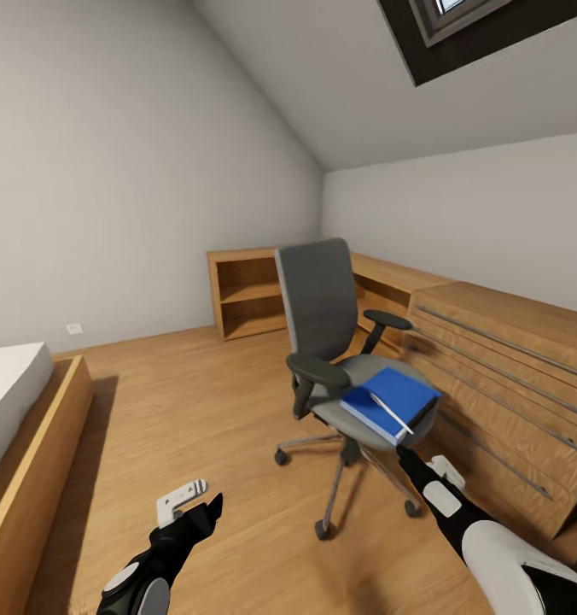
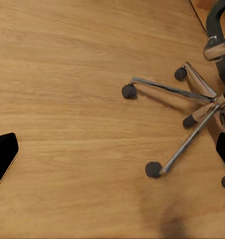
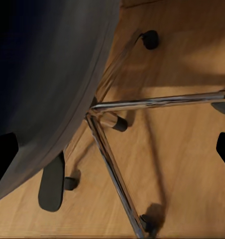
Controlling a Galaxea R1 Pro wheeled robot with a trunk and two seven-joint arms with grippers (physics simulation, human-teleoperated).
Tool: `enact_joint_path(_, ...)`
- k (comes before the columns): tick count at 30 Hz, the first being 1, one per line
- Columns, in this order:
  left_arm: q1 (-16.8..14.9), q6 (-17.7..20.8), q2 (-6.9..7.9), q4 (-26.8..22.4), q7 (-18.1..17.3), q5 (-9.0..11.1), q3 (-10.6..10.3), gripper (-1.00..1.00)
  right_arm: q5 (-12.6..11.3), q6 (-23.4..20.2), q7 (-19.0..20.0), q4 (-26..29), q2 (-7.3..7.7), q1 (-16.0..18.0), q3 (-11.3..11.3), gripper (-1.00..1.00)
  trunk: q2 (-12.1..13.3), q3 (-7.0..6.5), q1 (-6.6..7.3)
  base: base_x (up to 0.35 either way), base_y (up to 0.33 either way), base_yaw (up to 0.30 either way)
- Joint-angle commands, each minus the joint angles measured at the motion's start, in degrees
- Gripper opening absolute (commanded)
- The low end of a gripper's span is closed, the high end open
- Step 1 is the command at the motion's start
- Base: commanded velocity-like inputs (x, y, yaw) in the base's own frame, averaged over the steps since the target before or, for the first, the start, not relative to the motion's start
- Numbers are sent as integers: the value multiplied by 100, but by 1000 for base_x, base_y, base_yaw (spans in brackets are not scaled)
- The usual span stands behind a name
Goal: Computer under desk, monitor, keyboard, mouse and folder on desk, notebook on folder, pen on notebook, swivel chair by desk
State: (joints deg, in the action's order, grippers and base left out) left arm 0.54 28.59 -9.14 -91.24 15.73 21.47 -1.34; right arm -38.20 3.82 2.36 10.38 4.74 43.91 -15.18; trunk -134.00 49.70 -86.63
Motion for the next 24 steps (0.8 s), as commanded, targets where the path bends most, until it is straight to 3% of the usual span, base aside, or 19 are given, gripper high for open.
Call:
enact_joint_path(1,-1,14,0,-8,52,60,-7,100,-65,22,28,-9,1,3,23,100,-2,4,1,0,0,240)
enact_joint_path(7,-1,13,0,-8,52,59,-8,100,-65,22,32,-9,1,3,24,100,-2,4,1,0,0,221)
enact_joint_path(13,-1,7,0,-8,52,59,-11,100,-65,22,36,-9,1,3,24,100,-2,4,1,-19,0,55)
enact_joint_path(24,-1,6,0,-8,52,59,-12,100,-65,22,53,-9,1,3,18,100,-2,4,1,-299,0,-4)
